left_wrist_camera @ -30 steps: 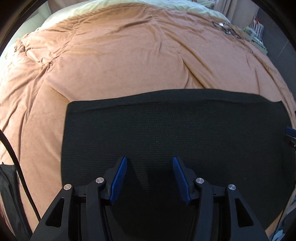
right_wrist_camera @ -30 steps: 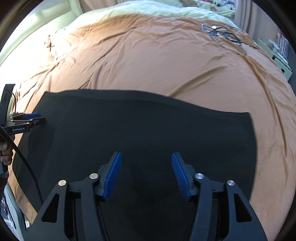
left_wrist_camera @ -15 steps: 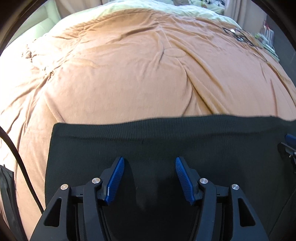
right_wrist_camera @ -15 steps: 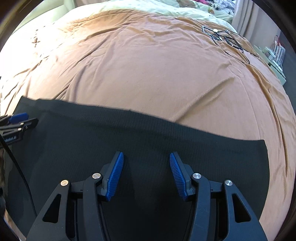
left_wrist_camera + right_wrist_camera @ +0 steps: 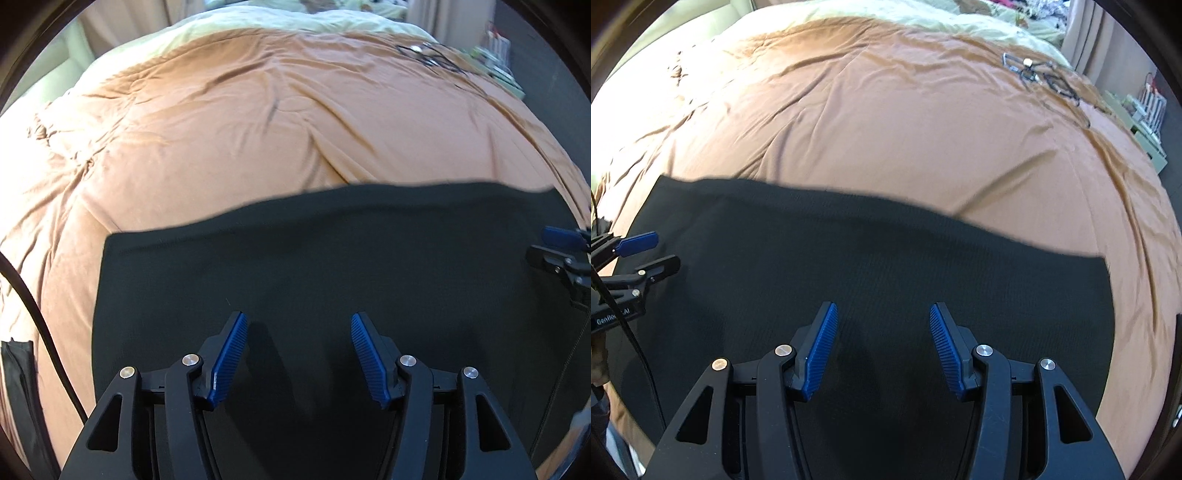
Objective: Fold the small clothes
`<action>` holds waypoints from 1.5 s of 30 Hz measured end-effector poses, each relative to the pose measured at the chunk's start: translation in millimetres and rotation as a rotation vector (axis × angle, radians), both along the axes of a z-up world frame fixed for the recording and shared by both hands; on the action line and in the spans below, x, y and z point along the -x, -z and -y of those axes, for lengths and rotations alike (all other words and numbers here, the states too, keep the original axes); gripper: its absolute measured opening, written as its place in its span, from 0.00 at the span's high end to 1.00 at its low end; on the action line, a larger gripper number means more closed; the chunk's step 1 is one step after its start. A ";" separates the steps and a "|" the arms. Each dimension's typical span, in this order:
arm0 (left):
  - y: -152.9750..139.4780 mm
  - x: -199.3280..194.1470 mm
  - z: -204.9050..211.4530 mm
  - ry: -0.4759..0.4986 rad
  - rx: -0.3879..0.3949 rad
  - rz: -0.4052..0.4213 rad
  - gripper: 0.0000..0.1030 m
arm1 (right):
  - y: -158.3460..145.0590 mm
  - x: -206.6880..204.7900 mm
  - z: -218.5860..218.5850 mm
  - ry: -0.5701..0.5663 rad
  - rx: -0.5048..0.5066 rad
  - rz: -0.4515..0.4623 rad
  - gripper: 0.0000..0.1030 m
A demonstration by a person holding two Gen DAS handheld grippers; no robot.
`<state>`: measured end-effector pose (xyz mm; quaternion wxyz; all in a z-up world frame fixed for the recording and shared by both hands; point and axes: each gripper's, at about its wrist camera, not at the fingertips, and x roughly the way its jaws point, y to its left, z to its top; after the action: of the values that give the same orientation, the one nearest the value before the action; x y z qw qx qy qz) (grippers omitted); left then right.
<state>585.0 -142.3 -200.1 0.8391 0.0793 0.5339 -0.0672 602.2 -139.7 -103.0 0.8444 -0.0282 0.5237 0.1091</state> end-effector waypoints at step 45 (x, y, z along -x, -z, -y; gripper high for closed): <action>19.3 204.8 -79.4 -0.110 0.098 -0.073 0.24 | 14.4 203.0 62.5 0.073 0.015 -0.076 0.43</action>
<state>380.3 -62.9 -219.4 0.8245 0.0062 0.5637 -0.0499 399.2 -202.1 -117.4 0.8272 -0.0111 0.5567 0.0755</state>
